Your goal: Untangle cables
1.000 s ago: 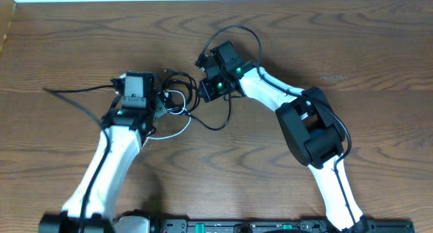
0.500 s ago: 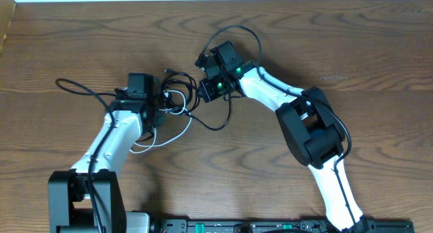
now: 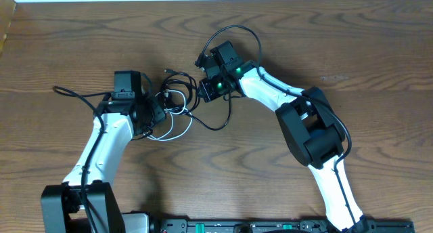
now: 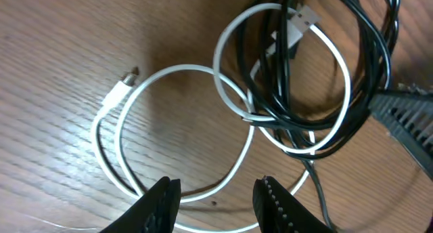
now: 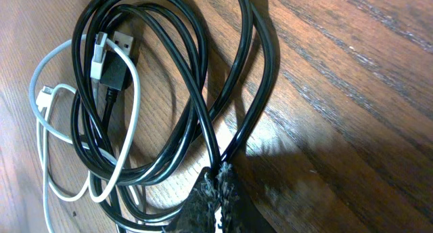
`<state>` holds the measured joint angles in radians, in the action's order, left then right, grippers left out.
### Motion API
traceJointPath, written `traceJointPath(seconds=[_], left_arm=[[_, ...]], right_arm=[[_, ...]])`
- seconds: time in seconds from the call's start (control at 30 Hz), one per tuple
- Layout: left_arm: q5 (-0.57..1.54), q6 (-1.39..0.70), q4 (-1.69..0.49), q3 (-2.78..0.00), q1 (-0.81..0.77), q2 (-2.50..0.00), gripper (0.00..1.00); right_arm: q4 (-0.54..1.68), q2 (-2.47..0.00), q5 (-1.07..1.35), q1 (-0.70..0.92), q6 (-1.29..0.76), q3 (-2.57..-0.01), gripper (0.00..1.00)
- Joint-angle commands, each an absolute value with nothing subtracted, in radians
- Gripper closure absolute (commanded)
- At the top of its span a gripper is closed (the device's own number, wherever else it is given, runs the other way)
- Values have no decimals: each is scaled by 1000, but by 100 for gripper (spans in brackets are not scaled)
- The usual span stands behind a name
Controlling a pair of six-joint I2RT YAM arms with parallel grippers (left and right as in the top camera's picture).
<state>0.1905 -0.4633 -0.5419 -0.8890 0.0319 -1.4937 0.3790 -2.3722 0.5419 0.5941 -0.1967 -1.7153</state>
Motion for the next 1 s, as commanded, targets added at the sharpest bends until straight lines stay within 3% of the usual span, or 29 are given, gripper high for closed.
traceJointPath(seconds=[0.0, 0.27, 0.4, 0.7, 0.97], left_arm=[[223, -446, -516, -904, 32, -1490, 60], [225, -500, -418, -881, 28, -1557, 61], [272, -481, -370, -881, 3, -1591, 71], [276, -255, -321, -881, -114, -1630, 72], [277, -156, -278, -881, -119, -1723, 72]], right_arm=[[389, -2383, 470, 590, -178, -1705, 99], [393, -2383, 469, 590, -178, -1705, 99], [392, -2383, 469, 591, -178, -1705, 99], [393, -2383, 469, 591, -178, -1705, 99], [393, -2383, 469, 591, -178, -1705, 99]])
